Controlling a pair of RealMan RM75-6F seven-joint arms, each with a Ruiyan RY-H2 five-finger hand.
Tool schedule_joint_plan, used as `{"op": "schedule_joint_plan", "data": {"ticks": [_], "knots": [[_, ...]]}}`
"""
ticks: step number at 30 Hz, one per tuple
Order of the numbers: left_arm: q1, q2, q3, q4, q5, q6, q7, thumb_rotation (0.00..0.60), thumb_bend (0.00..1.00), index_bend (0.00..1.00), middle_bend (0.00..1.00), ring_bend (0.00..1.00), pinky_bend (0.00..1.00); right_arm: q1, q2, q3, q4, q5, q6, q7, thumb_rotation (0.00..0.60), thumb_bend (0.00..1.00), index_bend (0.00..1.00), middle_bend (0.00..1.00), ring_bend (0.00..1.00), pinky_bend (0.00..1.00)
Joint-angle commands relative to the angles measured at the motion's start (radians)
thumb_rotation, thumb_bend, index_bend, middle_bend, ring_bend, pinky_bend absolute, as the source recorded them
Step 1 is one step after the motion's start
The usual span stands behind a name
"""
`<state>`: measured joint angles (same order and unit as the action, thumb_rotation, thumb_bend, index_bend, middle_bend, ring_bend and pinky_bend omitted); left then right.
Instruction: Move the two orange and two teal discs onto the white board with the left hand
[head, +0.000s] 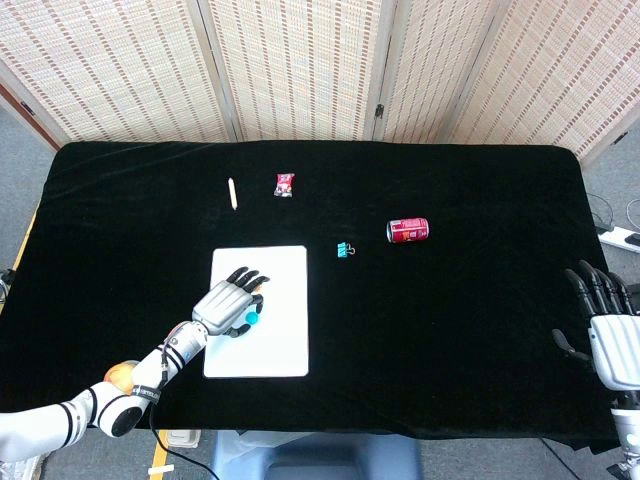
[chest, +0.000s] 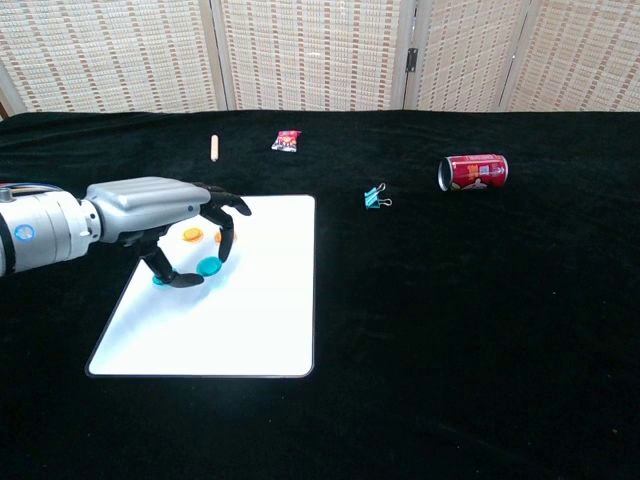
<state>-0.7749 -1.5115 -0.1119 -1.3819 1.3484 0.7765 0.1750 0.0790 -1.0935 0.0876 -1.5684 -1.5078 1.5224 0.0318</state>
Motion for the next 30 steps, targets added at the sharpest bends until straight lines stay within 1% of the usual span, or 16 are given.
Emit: {"op": "schedule_joint_plan", "data": {"ticks": [1, 9, 14, 17, 21, 24, 27, 30], "knots": [[-0.005, -0.005, 0.004, 0.007, -0.012, -0.005, 0.007, 0.600, 0.40, 0.48, 0.12, 0.00, 0.00, 0.000, 0.000, 0.000, 0.000, -0.001, 0.001, -0.001, 0.600, 0.34, 0.00, 0.03, 0.00, 0.01], [-0.013, -0.013, 0.014, 0.017, -0.029, -0.009, 0.012, 0.600, 0.40, 0.48, 0.12, 0.00, 0.00, 0.001, -0.002, 0.001, 0.001, 0.002, -0.004, -0.003, 0.600, 0.34, 0.00, 0.03, 0.00, 0.01], [-0.017, -0.024, 0.018, 0.031, -0.040, -0.011, 0.009, 0.600, 0.40, 0.45, 0.12, 0.00, 0.00, 0.000, -0.002, 0.002, 0.002, 0.003, -0.004, -0.002, 0.600, 0.34, 0.00, 0.03, 0.00, 0.01], [-0.017, -0.026, 0.020, 0.034, -0.041, -0.008, 0.004, 0.600, 0.40, 0.40, 0.12, 0.00, 0.00, 0.000, -0.002, 0.002, 0.002, 0.004, -0.004, -0.002, 0.600, 0.34, 0.00, 0.03, 0.00, 0.01], [-0.011, -0.016, 0.023, 0.019, -0.032, 0.009, -0.009, 0.600, 0.39, 0.30, 0.12, 0.00, 0.00, -0.002, -0.001, 0.003, 0.001, 0.005, -0.001, -0.003, 0.600, 0.34, 0.00, 0.03, 0.00, 0.01], [0.017, 0.017, 0.007, -0.020, -0.020, 0.073, -0.062, 0.600, 0.39, 0.24, 0.12, 0.00, 0.00, -0.004, 0.002, 0.005, -0.001, 0.006, 0.002, -0.002, 0.600, 0.34, 0.00, 0.03, 0.00, 0.01], [0.056, 0.071, -0.007, -0.057, -0.002, 0.150, -0.122, 0.600, 0.39, 0.23, 0.12, 0.00, 0.00, -0.006, 0.009, 0.007, -0.002, 0.013, 0.002, 0.004, 0.600, 0.34, 0.00, 0.03, 0.00, 0.01], [0.105, 0.143, -0.017, -0.098, -0.005, 0.225, -0.162, 0.600, 0.39, 0.23, 0.12, 0.00, 0.00, -0.005, 0.017, 0.010, 0.000, 0.015, 0.000, 0.024, 0.600, 0.34, 0.00, 0.03, 0.01, 0.01]]}}
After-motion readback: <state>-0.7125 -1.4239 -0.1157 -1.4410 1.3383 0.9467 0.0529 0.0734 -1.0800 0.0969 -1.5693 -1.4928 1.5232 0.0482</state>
